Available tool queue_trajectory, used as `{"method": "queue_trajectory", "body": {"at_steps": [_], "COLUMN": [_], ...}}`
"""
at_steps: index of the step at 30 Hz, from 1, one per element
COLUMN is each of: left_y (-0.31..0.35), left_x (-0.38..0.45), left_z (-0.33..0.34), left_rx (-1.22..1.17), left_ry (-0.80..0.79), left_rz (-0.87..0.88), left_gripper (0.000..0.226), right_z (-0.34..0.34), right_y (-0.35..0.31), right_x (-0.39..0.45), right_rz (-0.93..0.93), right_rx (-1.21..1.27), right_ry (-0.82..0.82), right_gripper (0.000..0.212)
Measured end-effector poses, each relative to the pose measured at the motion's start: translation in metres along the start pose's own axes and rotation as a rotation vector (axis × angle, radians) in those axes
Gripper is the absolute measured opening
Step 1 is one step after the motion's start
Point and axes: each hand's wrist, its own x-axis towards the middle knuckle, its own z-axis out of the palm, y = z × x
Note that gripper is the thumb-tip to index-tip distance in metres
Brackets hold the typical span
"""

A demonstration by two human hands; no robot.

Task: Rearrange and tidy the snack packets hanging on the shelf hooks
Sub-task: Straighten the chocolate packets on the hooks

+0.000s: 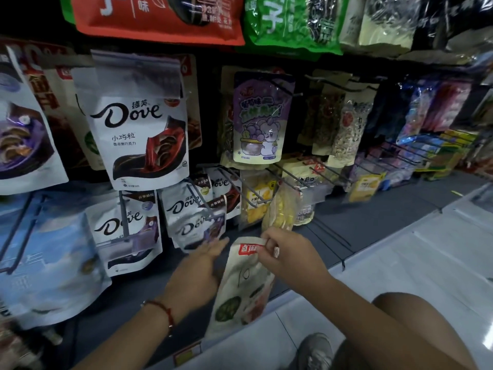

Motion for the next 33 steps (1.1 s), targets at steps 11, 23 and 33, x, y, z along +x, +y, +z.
{"method": "queue_trajectory", "body": {"at_steps": [11, 23, 33], "left_y": [0.074, 0.067, 0.052], "left_x": [-0.085, -0.137, -0.161], "left_z": [-0.056, -0.134, -0.229], "left_rx": [-0.782, -0.939, 0.334], "left_ry": [0.062, 0.545, 0.866], "left_rz": [-0.097, -0.205, -0.085], "left_gripper": [0.025, 0.013, 0.092], "right_z": [-0.037, -0.085, -0.083], "right_y": [-0.071, -0.116, -0.193], "right_x": [0.006, 0.053, 0.09], "right_rz": [-0.192, -0.255, -0.297], "right_rx": [0.05, 0.043, 0.255], "right_ry": [0.025, -0.178, -0.161], "right_gripper": [0.015, 0.019, 0.008]}}
